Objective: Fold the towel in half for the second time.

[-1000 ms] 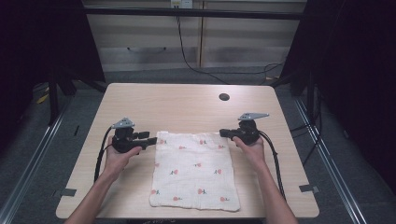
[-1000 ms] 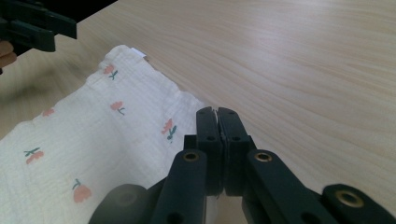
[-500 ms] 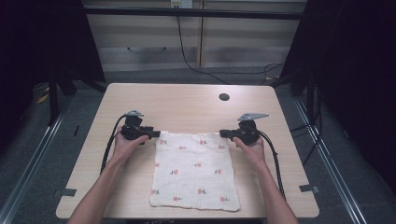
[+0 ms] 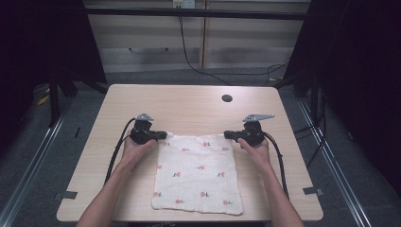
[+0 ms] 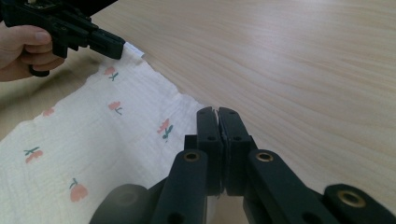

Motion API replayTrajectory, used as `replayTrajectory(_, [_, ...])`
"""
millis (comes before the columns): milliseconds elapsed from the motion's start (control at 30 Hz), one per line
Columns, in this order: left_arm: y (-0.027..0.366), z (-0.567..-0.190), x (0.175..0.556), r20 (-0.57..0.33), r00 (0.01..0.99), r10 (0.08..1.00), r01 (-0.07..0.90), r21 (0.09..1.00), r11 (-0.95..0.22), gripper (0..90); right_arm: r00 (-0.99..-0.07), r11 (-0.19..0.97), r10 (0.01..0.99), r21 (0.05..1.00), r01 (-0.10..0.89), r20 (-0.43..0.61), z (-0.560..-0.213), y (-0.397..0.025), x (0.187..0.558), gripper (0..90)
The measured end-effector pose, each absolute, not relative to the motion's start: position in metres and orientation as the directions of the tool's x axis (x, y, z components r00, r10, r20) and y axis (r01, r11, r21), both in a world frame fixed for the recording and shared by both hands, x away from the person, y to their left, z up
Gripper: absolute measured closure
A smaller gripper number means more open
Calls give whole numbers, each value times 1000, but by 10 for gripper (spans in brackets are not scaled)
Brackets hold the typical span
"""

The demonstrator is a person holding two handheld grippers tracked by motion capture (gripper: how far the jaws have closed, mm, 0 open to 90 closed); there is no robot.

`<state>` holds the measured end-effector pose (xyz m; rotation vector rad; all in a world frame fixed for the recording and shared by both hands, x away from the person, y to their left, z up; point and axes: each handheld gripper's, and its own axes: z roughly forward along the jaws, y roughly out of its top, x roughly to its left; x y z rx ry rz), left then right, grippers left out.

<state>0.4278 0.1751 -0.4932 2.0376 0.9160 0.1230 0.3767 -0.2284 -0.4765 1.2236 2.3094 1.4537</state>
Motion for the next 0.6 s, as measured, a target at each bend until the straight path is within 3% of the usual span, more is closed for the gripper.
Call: replayTrajectory(600, [182,-423,423,-224,773,593,448,855,-261,848,-658,176,715,850,497,237,-428,-239,385,888])
